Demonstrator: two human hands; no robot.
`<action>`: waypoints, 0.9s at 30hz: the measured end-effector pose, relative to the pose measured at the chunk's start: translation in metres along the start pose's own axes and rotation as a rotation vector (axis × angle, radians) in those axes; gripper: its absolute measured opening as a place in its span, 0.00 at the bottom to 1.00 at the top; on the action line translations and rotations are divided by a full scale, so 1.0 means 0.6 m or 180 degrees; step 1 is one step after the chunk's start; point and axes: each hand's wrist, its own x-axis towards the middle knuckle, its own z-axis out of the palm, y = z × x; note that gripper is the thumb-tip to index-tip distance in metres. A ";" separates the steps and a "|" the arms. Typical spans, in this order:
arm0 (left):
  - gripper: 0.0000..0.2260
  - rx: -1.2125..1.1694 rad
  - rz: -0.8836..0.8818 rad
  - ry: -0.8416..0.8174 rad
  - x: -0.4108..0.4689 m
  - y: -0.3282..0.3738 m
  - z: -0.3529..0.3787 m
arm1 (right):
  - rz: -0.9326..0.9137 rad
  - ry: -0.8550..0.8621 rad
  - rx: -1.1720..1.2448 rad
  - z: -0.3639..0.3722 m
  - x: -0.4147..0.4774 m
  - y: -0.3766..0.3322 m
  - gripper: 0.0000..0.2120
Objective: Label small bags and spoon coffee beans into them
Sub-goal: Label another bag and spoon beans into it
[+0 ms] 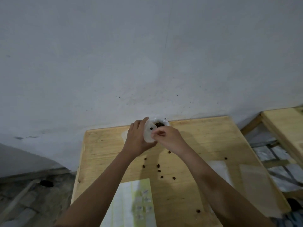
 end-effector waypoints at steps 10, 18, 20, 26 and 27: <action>0.46 -0.0954 -0.0692 -0.0535 0.000 -0.006 -0.025 | -0.0309 0.0914 -0.0360 -0.014 0.004 0.000 0.05; 0.12 -0.2090 -0.0808 0.0248 0.023 0.030 -0.043 | -0.0712 0.1403 0.0634 -0.048 -0.019 -0.009 0.09; 0.12 -0.2234 -0.0837 0.0374 0.029 0.041 -0.043 | -0.0682 0.1415 0.0767 -0.048 -0.024 -0.007 0.11; 0.10 -0.2435 -0.0860 0.0408 0.041 0.072 -0.036 | -0.0484 0.1569 0.0945 -0.070 -0.031 -0.004 0.14; 0.09 -0.2459 -0.0865 0.0404 0.043 0.079 -0.034 | -0.0454 0.1569 0.0940 -0.077 -0.032 -0.003 0.13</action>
